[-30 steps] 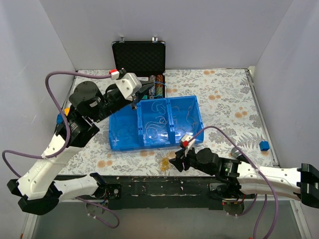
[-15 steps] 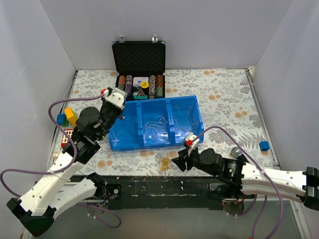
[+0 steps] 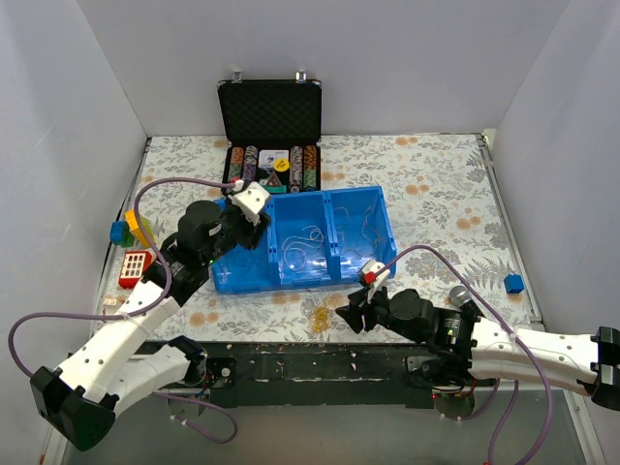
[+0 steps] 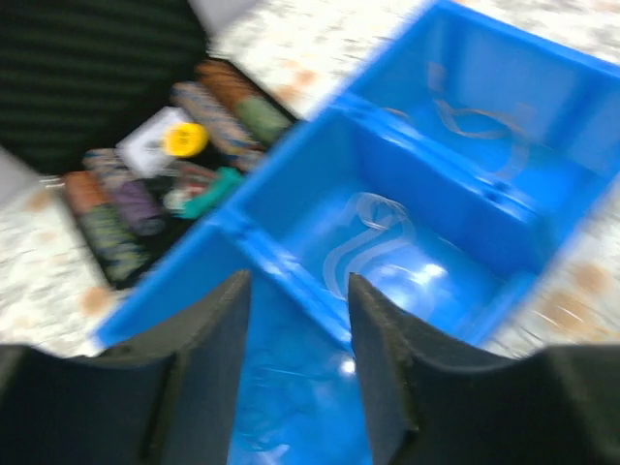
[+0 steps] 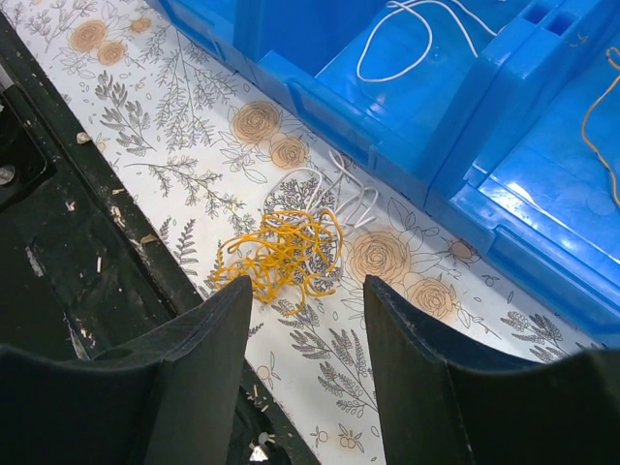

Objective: Untangle the cables

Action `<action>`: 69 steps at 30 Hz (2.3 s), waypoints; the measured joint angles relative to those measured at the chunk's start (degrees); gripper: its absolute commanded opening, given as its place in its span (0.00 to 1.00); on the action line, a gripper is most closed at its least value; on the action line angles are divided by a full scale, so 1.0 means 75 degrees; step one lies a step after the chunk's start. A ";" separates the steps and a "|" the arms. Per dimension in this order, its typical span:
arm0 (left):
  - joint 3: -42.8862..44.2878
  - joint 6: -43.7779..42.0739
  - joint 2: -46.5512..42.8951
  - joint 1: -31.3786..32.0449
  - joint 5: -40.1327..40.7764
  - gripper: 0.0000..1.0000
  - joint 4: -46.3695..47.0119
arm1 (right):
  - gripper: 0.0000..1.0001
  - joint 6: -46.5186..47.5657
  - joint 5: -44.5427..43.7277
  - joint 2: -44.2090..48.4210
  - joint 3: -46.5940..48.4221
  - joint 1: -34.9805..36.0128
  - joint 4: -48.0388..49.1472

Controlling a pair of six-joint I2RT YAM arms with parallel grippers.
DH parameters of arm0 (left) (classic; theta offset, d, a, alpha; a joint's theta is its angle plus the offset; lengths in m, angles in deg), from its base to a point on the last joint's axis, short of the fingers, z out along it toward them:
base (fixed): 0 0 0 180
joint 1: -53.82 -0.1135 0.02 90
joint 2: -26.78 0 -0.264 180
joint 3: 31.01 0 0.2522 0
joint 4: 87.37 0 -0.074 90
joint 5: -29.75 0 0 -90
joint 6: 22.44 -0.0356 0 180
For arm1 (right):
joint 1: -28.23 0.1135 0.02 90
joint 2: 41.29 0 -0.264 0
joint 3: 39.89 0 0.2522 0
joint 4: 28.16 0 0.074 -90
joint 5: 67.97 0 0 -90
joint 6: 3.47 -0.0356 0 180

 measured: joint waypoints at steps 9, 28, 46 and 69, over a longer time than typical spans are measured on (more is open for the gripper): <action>-0.0006 -0.1049 0.0131 0.0236 -0.4575 0.55 -0.1527 | 0.57 -0.0137 -0.0087 0.0146 0.0000 0.0003 -0.0169; -0.1207 -0.2873 0.2801 0.1617 -0.4709 0.38 -0.0956 | 0.80 -0.0154 -0.0344 -0.0527 0.0012 0.0003 0.0265; -0.1953 -0.2270 0.2037 0.1617 -0.4124 0.31 -0.0624 | 0.81 0.0012 -0.0015 -0.1874 0.0659 0.0000 0.0819; -0.2483 -0.1577 0.1244 0.1644 -0.3713 0.28 -0.0175 | 0.57 -0.0801 -0.0163 -0.3567 0.1046 0.0050 -0.0326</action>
